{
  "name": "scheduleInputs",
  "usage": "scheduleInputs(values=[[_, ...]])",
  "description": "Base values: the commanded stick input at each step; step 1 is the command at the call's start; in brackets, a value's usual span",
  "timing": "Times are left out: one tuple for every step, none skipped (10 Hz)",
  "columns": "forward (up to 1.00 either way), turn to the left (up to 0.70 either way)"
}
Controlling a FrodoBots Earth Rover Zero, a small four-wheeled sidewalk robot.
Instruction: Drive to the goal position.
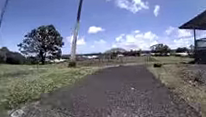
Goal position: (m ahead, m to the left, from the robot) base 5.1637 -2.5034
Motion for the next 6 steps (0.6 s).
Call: scheduleInputs(values=[[1.00,-0.01],[1.00,0.00],[1.00,-0.02],[1.00,-0.20],[1.00,-0.38],[1.00,-0.40]])
